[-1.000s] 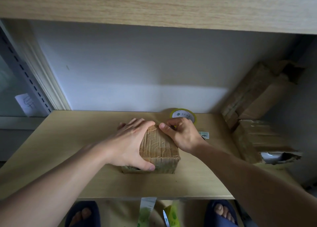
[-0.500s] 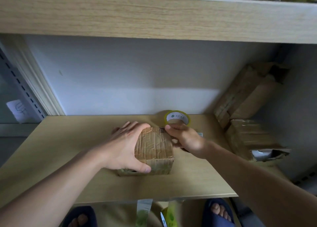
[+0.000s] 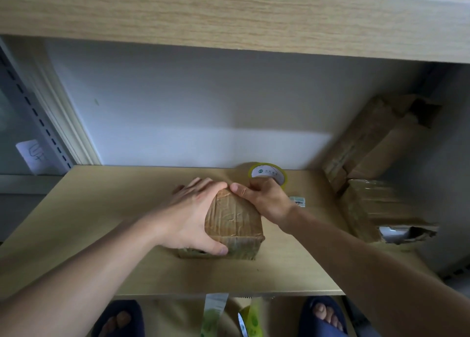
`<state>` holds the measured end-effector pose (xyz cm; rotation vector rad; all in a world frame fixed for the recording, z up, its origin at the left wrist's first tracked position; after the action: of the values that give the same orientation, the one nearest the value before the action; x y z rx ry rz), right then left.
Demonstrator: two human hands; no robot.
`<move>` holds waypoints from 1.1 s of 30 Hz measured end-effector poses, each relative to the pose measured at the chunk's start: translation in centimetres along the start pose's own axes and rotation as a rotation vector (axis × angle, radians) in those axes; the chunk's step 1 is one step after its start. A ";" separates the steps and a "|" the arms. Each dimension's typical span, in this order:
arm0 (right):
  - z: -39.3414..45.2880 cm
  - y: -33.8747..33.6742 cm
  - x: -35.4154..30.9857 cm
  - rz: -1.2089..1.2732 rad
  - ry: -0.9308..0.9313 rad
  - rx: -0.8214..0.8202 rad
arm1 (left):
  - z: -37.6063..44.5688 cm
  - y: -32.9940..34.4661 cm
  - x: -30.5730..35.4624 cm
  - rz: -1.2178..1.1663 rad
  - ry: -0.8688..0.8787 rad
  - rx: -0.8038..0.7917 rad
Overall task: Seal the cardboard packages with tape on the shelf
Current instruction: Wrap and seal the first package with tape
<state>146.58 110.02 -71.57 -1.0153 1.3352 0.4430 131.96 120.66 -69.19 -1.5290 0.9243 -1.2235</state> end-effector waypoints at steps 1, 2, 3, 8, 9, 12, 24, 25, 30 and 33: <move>-0.1 0.2 0.0 0.006 -0.010 -0.045 | 0.0 0.0 0.0 -0.002 0.003 0.002; -0.3 0.3 -0.2 0.009 -0.028 -0.094 | 0.0 -0.1 0.1 -0.006 0.010 0.006; -0.5 0.4 -0.3 0.002 -0.047 -0.131 | 0.0 -0.1 0.1 -0.015 0.021 0.013; -1.4 -0.3 -0.1 0.046 -0.056 -0.202 | 0.0 0.0 -0.1 -0.054 0.039 0.033; -1.5 -0.5 -0.1 0.057 -0.061 -0.209 | 0.0 0.0 -0.1 -0.057 0.041 0.038; -2.1 -0.7 0.2 0.019 -0.058 -0.234 | 0.0 -0.1 0.0 -0.067 0.046 0.050; -4.9 -0.3 0.9 0.010 -0.068 -0.285 | -0.2 -0.2 0.3 -0.041 0.047 0.042; -5.2 -0.3 0.9 0.009 -0.064 -0.294 | -0.2 -0.2 0.3 -0.040 0.050 0.042; -5.6 -0.3 1.0 0.018 -0.055 -0.296 | -0.2 -0.2 0.3 -0.057 0.064 0.054; -4.7 -0.4 1.1 0.111 -0.051 -0.226 | -0.1 -0.1 0.2 -0.063 0.068 0.049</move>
<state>144.40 105.68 -72.02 -1.1099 1.3204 0.7119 131.92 120.44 -69.00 -1.4950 0.8896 -1.3409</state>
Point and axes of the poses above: each hand's wrist, its own z-axis towards the middle knuckle, its own y-axis out of the palm, x = y × z, the point moved 5 cm from there along z, towards the middle knuckle, and after that the axes turned 3 degrees about -y, right-handed, at the moved point
